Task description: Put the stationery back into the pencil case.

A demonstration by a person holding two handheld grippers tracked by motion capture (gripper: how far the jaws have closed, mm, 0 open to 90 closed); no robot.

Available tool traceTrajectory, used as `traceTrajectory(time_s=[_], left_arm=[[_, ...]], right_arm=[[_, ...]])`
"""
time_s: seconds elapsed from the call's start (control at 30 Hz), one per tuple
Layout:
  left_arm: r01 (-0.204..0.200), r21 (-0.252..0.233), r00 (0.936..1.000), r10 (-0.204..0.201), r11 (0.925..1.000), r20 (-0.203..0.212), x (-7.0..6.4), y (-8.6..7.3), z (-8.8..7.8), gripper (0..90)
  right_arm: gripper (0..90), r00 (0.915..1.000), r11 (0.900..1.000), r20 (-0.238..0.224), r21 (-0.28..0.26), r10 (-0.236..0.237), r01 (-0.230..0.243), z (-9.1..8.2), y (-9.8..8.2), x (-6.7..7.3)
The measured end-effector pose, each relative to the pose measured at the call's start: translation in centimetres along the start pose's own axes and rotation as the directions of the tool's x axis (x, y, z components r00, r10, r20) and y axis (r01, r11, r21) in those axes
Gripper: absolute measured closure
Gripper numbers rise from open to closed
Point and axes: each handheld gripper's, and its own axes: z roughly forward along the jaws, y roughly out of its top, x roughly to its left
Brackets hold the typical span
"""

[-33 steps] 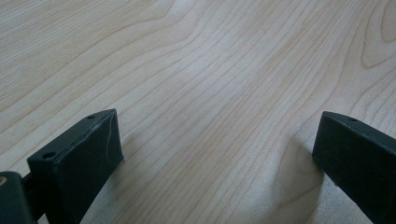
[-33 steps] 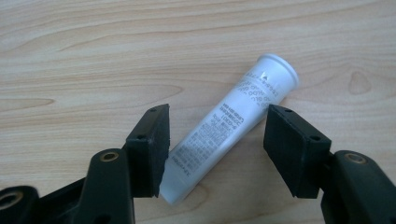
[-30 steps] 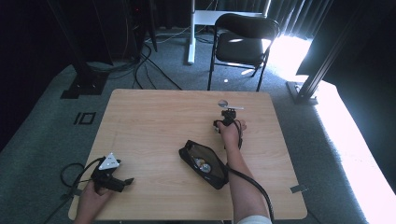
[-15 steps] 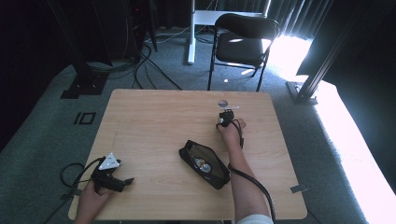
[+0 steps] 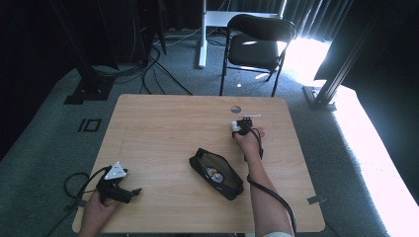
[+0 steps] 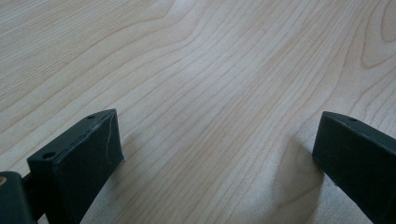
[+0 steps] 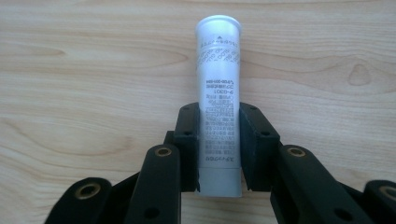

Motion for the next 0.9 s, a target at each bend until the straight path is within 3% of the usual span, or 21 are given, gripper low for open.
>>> traceTrajectory(time_s=[0.1,0.37,0.5,0.9], left_arm=[[0.0,0.0,1.0,0.0,1.0,0.0,0.0,0.0,0.0,1.6],[0.0,0.0,1.0,0.0,1.0,0.0,0.0,0.0,0.0,1.6],[0.0,0.0,1.0,0.0,1.0,0.0,0.0,0.0,0.0,1.6],[0.0,0.0,1.0,0.0,1.0,0.0,0.0,0.0,0.0,1.6]], right_arm=[[70.7,1.0,1.0,-0.006,-0.03,0.0,0.0,-0.7,0.1,-0.2],[70.8,0.9983,0.998,-0.031,-0.04,-0.05,0.049,-2.3,0.1,-0.1],[70.8,0.9932,0.994,-0.056,-0.056,-0.102,0.099,-3.8,0.1,0.1],[70.7,0.9815,0.988,-0.129,-0.075,-0.142,0.133,-6.6,-0.9,0.3]])
